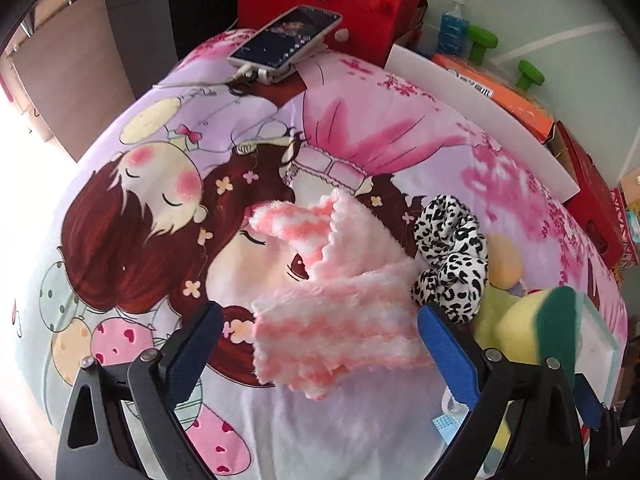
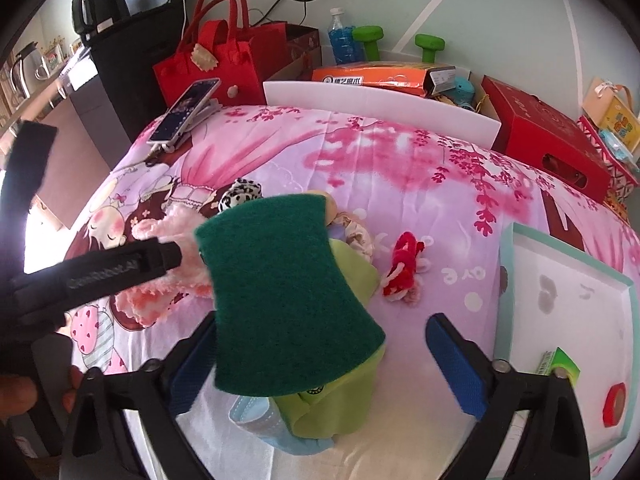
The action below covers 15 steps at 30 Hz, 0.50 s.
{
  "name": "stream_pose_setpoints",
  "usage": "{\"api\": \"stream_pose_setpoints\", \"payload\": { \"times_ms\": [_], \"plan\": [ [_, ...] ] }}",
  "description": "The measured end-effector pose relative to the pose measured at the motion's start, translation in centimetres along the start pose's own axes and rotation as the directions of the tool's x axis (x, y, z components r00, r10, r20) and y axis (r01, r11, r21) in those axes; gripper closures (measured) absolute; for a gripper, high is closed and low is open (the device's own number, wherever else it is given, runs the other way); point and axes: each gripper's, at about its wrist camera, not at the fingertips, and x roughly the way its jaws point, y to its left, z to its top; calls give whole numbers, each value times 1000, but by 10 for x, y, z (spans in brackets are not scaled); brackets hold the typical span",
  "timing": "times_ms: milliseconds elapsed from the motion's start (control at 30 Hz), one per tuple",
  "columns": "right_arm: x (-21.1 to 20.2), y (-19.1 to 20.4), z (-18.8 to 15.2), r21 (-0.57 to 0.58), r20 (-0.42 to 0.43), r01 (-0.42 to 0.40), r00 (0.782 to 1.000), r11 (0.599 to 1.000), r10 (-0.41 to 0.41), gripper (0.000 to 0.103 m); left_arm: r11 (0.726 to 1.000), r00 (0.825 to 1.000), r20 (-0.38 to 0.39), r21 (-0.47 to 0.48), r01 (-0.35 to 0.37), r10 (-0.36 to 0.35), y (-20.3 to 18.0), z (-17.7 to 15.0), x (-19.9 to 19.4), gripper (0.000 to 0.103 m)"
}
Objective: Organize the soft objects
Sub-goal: 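Grasp the pink fluffy towel with left gripper while right gripper grasps the sponge, then carry towel and sponge into the white tray and open both grippers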
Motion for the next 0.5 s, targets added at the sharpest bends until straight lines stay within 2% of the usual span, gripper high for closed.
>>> {"api": "stream_pose_setpoints", "payload": {
  "times_ms": [67, 133, 200, 333, 500],
  "plan": [
    [-2, -2, 0, 6, 6, -7, 1000, 1000, 7, 18, 1000, 999, -25, -14, 20, -20, 0, 0, 6, 18],
    [-2, -3, 0, 8, 8, -16, 1000, 1000, 16, 27, 998, 997, -57, -38, 54, -56, 3, -1, 13, 46],
    [-2, -4, -1, 12, 6, -29, 1000, 999, 29, 31, 995, 993, -81, -61, 84, -88, 4, -2, 18, 51],
    [-2, -6, -1, 21, 6, -42, 999, 999, 42, 32, 988, 988, -83, -93, 123, -130, 4, -3, 20, 65],
    [0, -9, -2, 32, -1, -47, 999, 998, 47, 32, 982, 983, -94, -117, 146, -157, 4, -5, 23, 68]
  ]
}}
